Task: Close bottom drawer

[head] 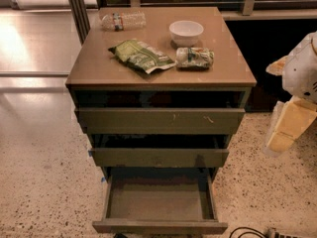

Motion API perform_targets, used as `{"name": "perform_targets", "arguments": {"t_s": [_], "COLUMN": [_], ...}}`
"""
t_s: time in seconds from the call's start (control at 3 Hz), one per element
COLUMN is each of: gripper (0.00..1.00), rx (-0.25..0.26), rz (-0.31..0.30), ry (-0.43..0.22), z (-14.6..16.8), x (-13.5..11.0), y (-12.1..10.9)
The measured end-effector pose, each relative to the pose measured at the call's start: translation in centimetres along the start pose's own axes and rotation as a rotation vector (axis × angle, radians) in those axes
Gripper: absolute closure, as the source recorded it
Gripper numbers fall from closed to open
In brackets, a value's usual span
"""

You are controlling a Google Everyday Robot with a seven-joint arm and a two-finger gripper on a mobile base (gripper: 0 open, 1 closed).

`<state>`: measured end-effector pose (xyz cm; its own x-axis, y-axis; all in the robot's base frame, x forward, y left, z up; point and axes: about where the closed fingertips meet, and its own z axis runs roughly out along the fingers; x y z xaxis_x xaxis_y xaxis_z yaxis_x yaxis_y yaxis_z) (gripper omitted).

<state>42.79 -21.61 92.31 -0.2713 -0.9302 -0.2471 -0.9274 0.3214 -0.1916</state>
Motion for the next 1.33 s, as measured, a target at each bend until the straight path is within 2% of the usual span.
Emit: {"name": "perform_targets", "arguments": {"t_s": [0.33,0.67,1.0,1.33], "gripper": [0.0,0.0,0.0,0.0], "rx": [-0.026,-0.074,-0.074,-0.068], "rz": [0.062,0.154,0.154,0.178], "ry": [0.015,0.072,0.072,0.066], "z": [6.0,14.5,14.5,15.5], "x": [1.8,3.8,3.8,4.9], "y": [2.3,5.5,5.5,5.5]}}
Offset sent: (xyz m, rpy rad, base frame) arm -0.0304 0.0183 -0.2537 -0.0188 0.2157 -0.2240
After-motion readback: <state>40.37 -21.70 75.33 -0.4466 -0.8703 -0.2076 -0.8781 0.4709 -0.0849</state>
